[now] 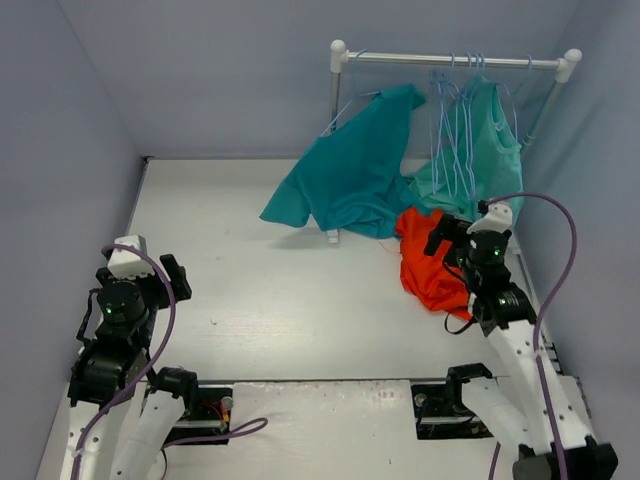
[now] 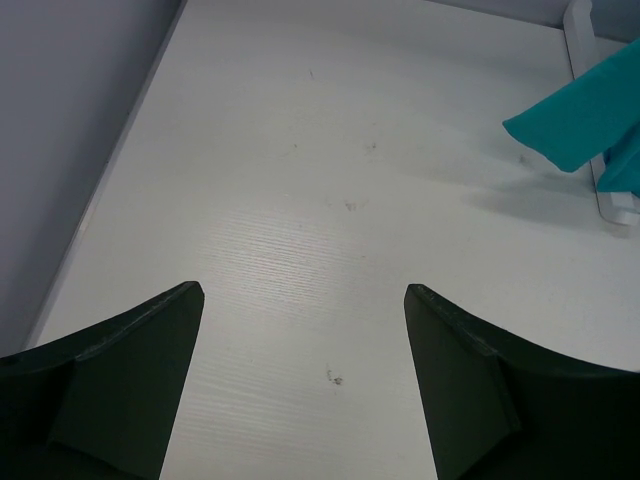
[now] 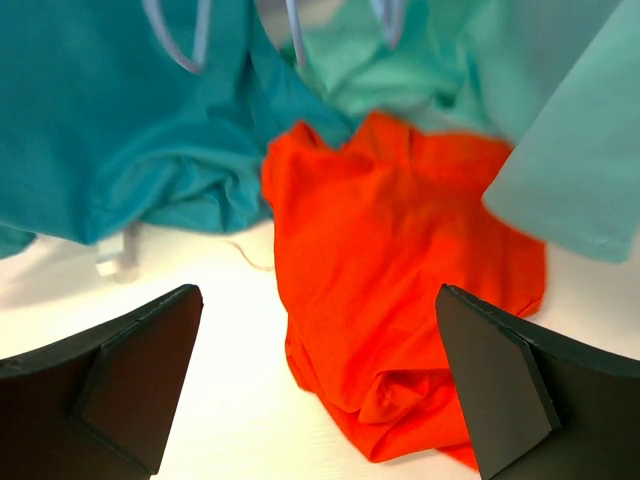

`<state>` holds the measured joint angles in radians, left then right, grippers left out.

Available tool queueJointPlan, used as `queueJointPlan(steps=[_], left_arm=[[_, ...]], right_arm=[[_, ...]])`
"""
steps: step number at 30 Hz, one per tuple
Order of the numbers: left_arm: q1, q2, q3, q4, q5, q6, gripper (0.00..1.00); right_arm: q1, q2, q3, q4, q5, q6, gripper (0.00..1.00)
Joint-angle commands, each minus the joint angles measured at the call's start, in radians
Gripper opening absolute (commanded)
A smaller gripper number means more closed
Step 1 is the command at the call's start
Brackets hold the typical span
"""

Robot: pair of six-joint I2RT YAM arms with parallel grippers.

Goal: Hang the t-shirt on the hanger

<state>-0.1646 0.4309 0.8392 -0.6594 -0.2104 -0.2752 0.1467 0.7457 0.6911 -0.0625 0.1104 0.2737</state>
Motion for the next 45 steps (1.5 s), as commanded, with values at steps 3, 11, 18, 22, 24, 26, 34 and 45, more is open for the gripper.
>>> queueJointPlan(steps=[3, 11, 18, 22, 24, 26, 34, 45], left_arm=[[-0.007, -0.007, 0.008, 0.092, -0.009, 0.018, 0.77], [-0.007, -0.018, 0.004, 0.100, -0.004, 0.016, 0.84], [-0.008, -0.015, 0.001, 0.105, 0.003, 0.017, 0.85], [-0.007, -0.014, 0.001, 0.106, 0.006, 0.018, 0.85], [-0.008, -0.013, 0.001, 0.105, 0.007, 0.018, 0.85], [-0.009, -0.009, 0.000, 0.104, 0.010, 0.018, 0.85], [-0.004, 0.009, 0.000, 0.120, 0.067, 0.024, 0.85], [-0.006, 0.046, -0.008, 0.158, 0.229, 0.047, 0.85]], right_arm=[[0.011, 0.263, 0.059, 0.066, 0.072, 0.172, 1.00], [0.017, 0.478, 0.010, 0.105, 0.198, 0.237, 1.00], [0.014, 0.613, -0.012, 0.122, 0.162, 0.267, 0.88], [0.051, 0.660, -0.014, 0.133, 0.155, 0.265, 0.51], [0.101, 0.653, -0.005, 0.135, 0.178, 0.243, 0.18], [0.236, 0.618, 0.020, 0.131, 0.233, 0.214, 0.00], [0.668, 0.480, 0.268, 0.067, 0.374, 0.122, 0.00], [0.921, 0.678, 0.662, 0.066, 0.417, 0.047, 0.00]])
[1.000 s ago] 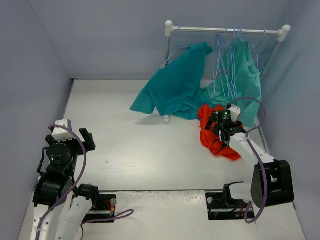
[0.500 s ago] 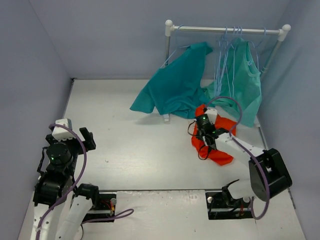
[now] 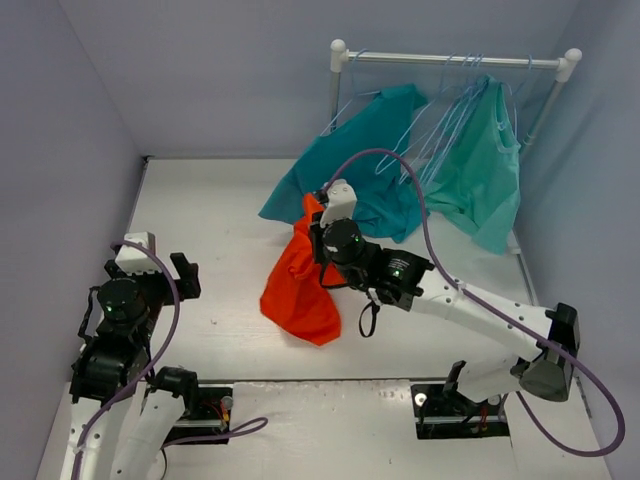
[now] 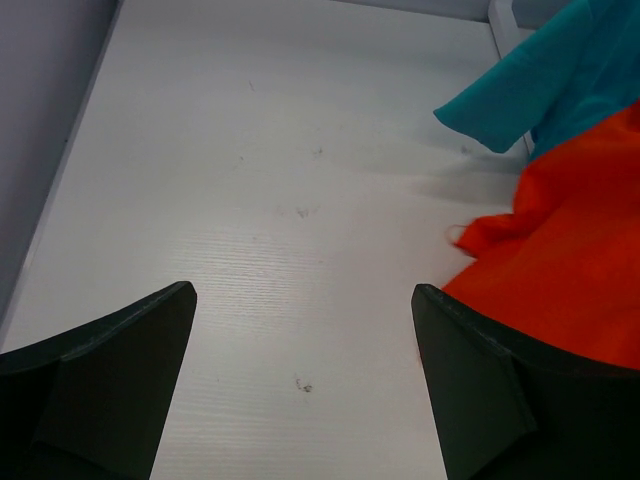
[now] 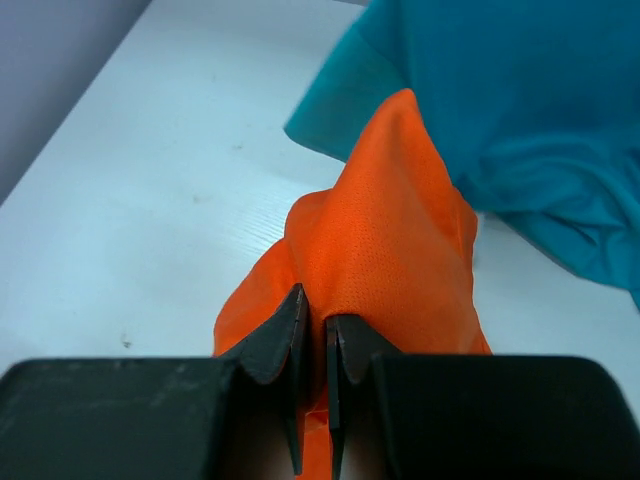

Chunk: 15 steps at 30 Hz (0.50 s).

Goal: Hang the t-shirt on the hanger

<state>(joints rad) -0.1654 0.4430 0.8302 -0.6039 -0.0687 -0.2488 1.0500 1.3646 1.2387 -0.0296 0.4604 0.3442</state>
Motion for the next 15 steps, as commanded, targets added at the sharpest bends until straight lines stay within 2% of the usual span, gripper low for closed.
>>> queueJointPlan(steps=[1, 4, 5, 6, 9, 11, 13, 15], left_arm=[[-0.005, 0.037, 0.001, 0.108, 0.117, 0.023, 0.85], [-0.003, 0.052, -0.004, 0.133, 0.203, 0.034, 0.85], [-0.003, 0.063, -0.005, 0.138, 0.234, 0.036, 0.85], [-0.003, 0.076, -0.006, 0.142, 0.262, 0.039, 0.85], [-0.005, 0.125, -0.007, 0.158, 0.349, 0.039, 0.85], [-0.004, 0.160, -0.001, 0.157, 0.380, 0.029, 0.85], [-0.006, 0.194, 0.004, 0.158, 0.395, 0.015, 0.85], [-0.009, 0.218, 0.011, 0.156, 0.406, -0.001, 0.85]], right_arm=[[0.023, 0.073, 0.136, 0.033, 0.068, -0.018, 0.00], [0.026, 0.132, 0.182, 0.033, 0.087, 0.009, 0.00], [0.026, 0.164, 0.191, 0.033, 0.090, 0.011, 0.04], [0.026, 0.193, 0.197, 0.033, 0.091, 0.014, 0.11], [-0.003, 0.268, 0.215, 0.033, 0.061, 0.024, 0.45], [-0.045, 0.335, 0.227, 0.033, 0.012, 0.027, 0.62], [-0.097, 0.358, 0.234, 0.032, -0.037, 0.017, 0.69], [-0.139, 0.355, 0.230, 0.033, -0.095, -0.007, 0.71]])
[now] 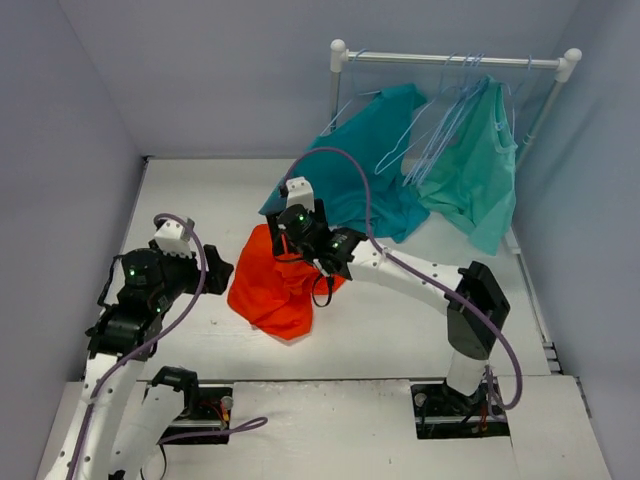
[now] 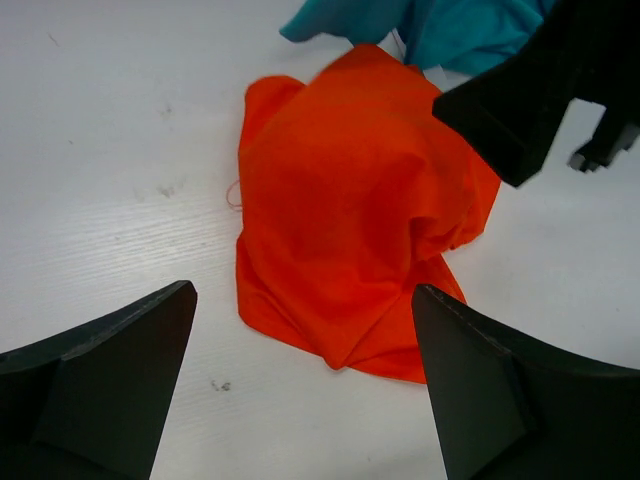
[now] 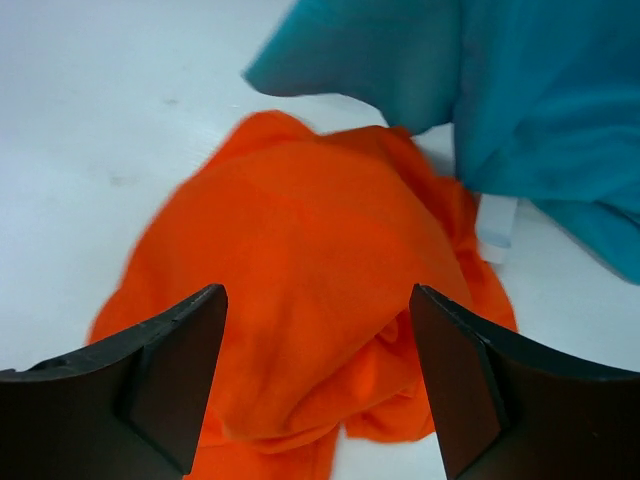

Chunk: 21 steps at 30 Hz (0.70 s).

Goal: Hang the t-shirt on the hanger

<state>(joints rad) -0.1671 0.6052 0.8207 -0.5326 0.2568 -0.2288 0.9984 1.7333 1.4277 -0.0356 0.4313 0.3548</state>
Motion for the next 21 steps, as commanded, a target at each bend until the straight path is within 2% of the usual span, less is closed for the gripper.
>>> queueJointPlan(steps=[1, 4, 7, 10, 13, 17, 19, 21], left_arm=[[-0.013, 0.075, 0.025, 0.086, 0.086, -0.036, 0.85], [-0.051, 0.101, 0.039, 0.088, 0.080, -0.076, 0.85], [-0.122, 0.148, 0.045, 0.096, 0.021, -0.116, 0.85], [-0.264, 0.214, 0.044, 0.118, -0.073, -0.164, 0.85], [-0.400, 0.283, 0.031, 0.156, -0.180, -0.201, 0.84], [-0.545, 0.379, 0.011, 0.211, -0.308, -0.247, 0.68], [-0.585, 0.425, 0.005, 0.238, -0.338, -0.267, 0.66], [-0.621, 0.467, 0.003, 0.262, -0.363, -0.280, 0.66]], right_arm=[[-0.120, -0.032, 0.034, 0.039, -0.095, -0.051, 0.71], [-0.165, -0.100, -0.012, 0.039, -0.123, -0.163, 0.70], [-0.215, -0.198, -0.137, 0.038, -0.195, -0.204, 0.67], [-0.305, -0.280, -0.268, 0.039, -0.307, -0.175, 0.60], [-0.341, -0.337, -0.377, 0.039, -0.411, -0.174, 0.52], [-0.342, -0.363, -0.487, 0.045, -0.549, -0.188, 0.40], [-0.341, -0.357, -0.517, 0.060, -0.573, -0.183, 0.32], [-0.342, -0.345, -0.543, 0.081, -0.598, -0.178, 0.28]])
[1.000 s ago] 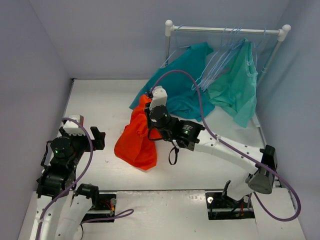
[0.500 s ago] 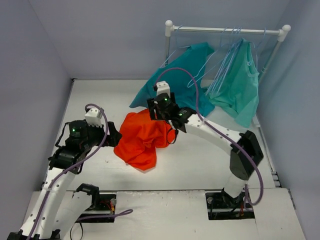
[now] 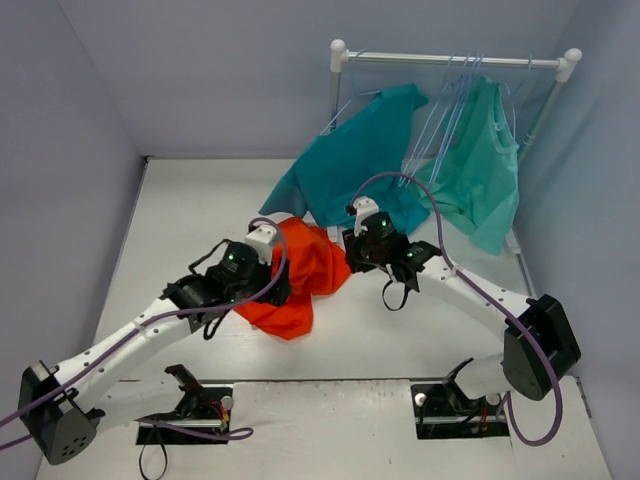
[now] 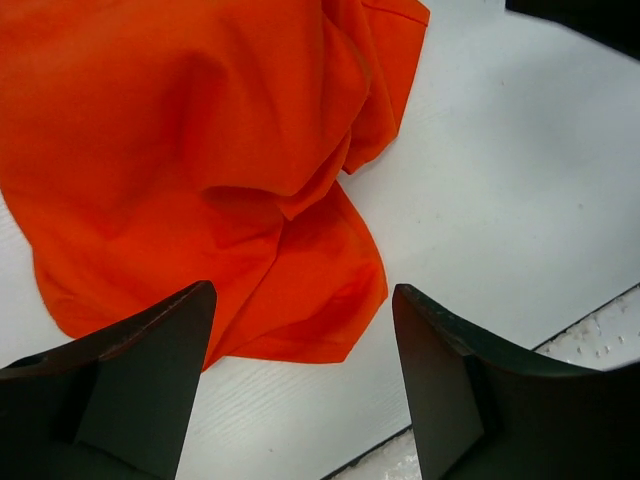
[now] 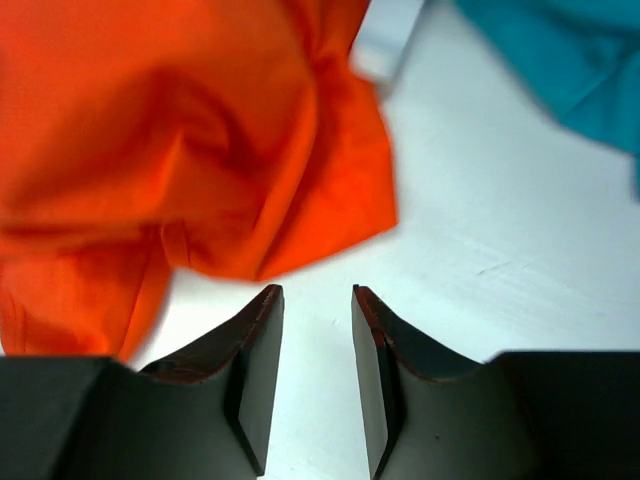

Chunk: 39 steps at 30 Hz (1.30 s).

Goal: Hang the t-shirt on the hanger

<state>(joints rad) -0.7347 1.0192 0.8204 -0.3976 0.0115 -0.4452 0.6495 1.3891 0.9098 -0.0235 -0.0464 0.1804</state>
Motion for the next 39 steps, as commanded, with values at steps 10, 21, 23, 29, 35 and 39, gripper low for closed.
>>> queueJointPlan(steps=[10, 21, 23, 29, 35, 39], left_arm=[[-0.149, 0.254, 0.034, 0.198, -0.255, -0.038, 0.68], [-0.147, 0.325, 0.053, 0.206, -0.340, 0.033, 0.67], [-0.148, 0.338, 0.061, 0.210, -0.342, 0.034, 0.66], [-0.147, 0.400, 0.084, 0.237, -0.346, 0.049, 0.56], [-0.146, 0.438, 0.107, 0.249, -0.366, 0.071, 0.25], [-0.140, 0.446, 0.145, 0.213, -0.396, 0.079, 0.04]], right_arm=[[0.025, 0.097, -0.098, 0.221, -0.228, 0.025, 0.44], [0.053, 0.204, -0.080, 0.295, -0.232, 0.033, 0.54], [0.053, 0.220, -0.071, 0.300, -0.226, 0.036, 0.55], [0.057, 0.289, -0.040, 0.312, -0.206, 0.044, 0.57], [0.056, 0.338, -0.017, 0.327, -0.196, 0.045, 0.56], [0.055, 0.357, -0.005, 0.336, -0.199, 0.040, 0.47]])
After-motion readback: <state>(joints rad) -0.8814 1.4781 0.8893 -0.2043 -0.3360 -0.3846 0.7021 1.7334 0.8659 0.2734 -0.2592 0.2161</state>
